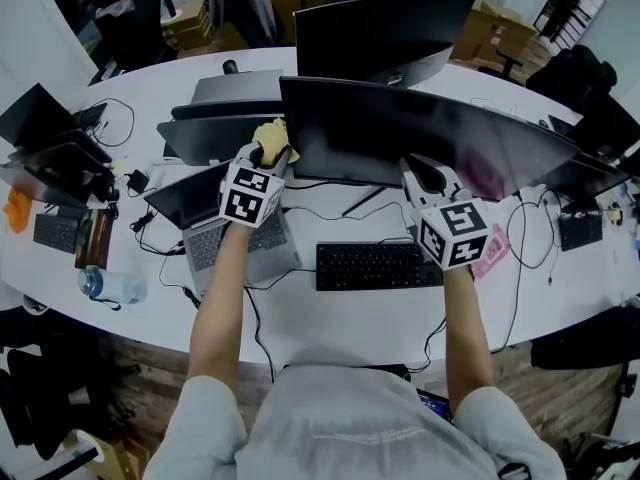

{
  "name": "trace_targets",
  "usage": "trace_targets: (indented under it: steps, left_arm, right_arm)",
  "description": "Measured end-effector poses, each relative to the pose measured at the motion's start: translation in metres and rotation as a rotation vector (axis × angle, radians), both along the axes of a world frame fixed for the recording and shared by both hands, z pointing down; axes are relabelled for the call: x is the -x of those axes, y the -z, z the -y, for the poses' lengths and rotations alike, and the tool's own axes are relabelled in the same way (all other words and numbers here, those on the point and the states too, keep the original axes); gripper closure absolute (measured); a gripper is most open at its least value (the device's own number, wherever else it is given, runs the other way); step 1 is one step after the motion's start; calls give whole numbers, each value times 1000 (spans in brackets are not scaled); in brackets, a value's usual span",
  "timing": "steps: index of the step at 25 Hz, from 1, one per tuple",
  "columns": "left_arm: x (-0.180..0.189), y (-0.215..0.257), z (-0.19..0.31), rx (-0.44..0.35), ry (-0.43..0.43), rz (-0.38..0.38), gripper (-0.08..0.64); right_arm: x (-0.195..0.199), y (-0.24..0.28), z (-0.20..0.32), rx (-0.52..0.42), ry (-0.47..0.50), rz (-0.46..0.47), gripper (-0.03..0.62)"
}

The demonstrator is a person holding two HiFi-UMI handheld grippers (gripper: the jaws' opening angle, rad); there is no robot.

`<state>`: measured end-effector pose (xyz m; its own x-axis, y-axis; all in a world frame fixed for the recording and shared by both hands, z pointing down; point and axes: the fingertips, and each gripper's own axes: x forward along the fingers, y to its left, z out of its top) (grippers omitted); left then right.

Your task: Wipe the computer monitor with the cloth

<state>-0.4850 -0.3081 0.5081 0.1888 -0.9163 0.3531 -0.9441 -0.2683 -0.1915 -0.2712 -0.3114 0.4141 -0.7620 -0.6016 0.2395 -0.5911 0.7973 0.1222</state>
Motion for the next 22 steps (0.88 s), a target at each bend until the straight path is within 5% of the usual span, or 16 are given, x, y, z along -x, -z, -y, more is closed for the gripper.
trace_targets:
  steps: [22]
  left_arm:
    - [-3, -96, 4, 151, -12, 15, 479]
  right_arm:
    - [-25, -19, -5, 24, -49, -24, 566]
